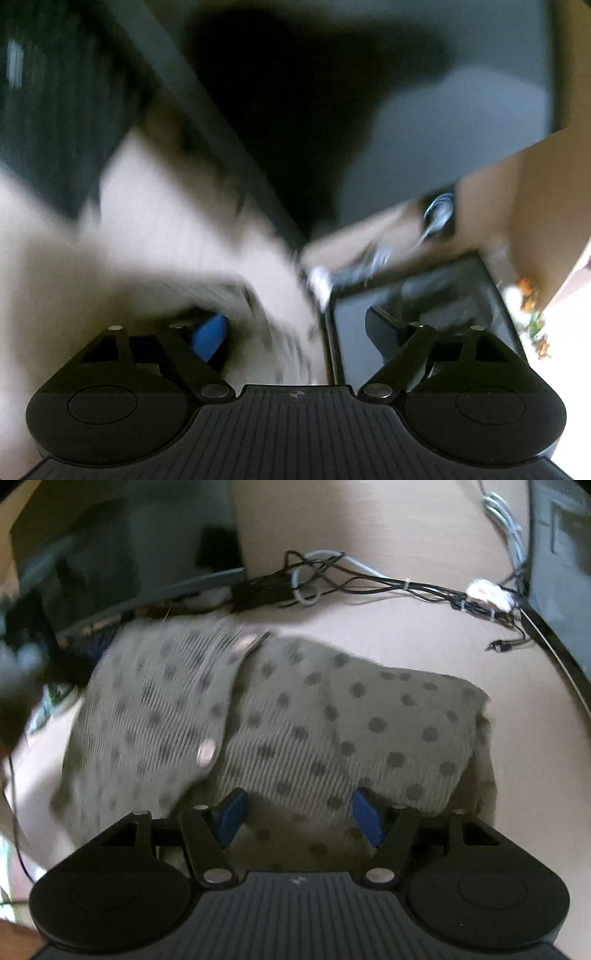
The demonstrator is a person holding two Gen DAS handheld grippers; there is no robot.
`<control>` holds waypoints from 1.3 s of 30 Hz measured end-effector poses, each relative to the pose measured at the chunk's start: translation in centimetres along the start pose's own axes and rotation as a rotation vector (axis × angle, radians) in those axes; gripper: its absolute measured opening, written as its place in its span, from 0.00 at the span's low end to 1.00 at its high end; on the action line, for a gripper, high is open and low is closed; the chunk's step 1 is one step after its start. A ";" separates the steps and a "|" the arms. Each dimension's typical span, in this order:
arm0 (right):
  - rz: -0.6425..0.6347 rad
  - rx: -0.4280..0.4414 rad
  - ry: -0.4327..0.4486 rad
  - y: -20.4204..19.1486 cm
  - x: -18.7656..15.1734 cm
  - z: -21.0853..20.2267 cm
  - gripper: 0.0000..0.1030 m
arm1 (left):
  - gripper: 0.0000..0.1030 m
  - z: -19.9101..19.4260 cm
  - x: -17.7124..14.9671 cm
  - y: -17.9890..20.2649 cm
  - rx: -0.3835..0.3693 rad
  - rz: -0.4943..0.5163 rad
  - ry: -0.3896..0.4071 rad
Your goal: Fold clothes
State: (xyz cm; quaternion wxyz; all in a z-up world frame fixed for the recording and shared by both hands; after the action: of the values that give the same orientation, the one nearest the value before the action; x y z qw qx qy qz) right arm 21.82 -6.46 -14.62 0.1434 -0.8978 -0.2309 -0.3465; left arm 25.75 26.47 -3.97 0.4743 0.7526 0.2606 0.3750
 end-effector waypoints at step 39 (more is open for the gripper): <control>0.122 -0.264 -0.014 3.8 5.6 1.2 1.00 | 0.96 4.2 -13.4 -1.0 0.287 0.388 -0.273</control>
State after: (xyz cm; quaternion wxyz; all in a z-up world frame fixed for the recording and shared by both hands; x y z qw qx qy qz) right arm 28.10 -7.41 -11.99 0.0432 -0.9237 -0.1292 -0.3580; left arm 21.29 14.66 -10.30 0.3129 0.8915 0.0958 0.3132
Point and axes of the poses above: each gripper's, at about its wrist camera, not at the fingertips, and z roughly the way its jaws point, y to its right, x to its top, the point moved 8 cm from there along z, roughly the way its jaws point, and after that the axes turned 7 degrees about -z, right-handed, at the moved point
